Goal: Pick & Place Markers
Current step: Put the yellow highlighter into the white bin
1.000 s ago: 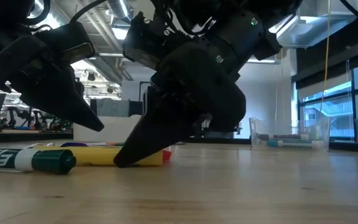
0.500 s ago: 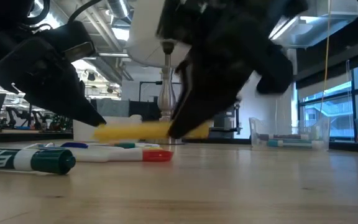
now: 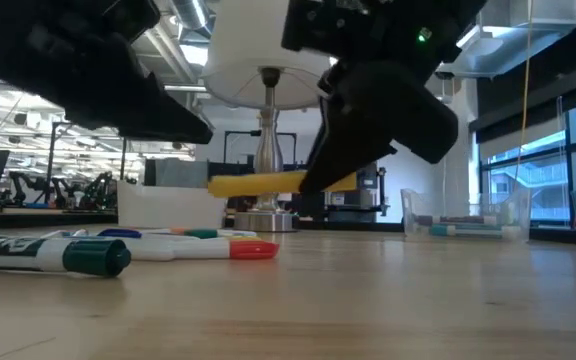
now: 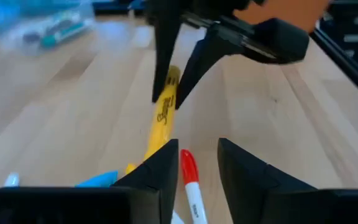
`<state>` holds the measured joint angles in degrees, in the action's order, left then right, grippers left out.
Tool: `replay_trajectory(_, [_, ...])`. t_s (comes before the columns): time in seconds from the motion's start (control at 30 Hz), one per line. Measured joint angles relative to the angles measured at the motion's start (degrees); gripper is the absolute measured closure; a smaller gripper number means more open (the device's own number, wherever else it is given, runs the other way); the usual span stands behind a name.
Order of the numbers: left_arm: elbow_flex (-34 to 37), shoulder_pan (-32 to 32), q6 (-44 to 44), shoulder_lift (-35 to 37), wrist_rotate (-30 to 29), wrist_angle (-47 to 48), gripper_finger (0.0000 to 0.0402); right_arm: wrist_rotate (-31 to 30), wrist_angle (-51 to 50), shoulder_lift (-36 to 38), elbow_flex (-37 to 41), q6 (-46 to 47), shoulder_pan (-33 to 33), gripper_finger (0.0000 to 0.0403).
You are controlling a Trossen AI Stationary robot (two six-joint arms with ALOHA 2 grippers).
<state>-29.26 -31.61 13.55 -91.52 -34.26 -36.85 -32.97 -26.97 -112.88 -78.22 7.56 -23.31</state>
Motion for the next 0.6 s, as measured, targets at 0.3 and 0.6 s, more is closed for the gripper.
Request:
replay_trajectory(0.3, [-3.34, 0.76, -6.50, -11.92, -3.15, -8.45, 0.0242, 2.53, 4.01, 0.02, -0.07, -2.71, -0.55, 0.0337])
replay_trajectory(0.6, [-8.10, 2.90, -7.04, -14.44, -2.15, -5.92, 0.0247, 2.10, 5.04, 0.17, -0.20, -3.49, -1.12, 0.0334])
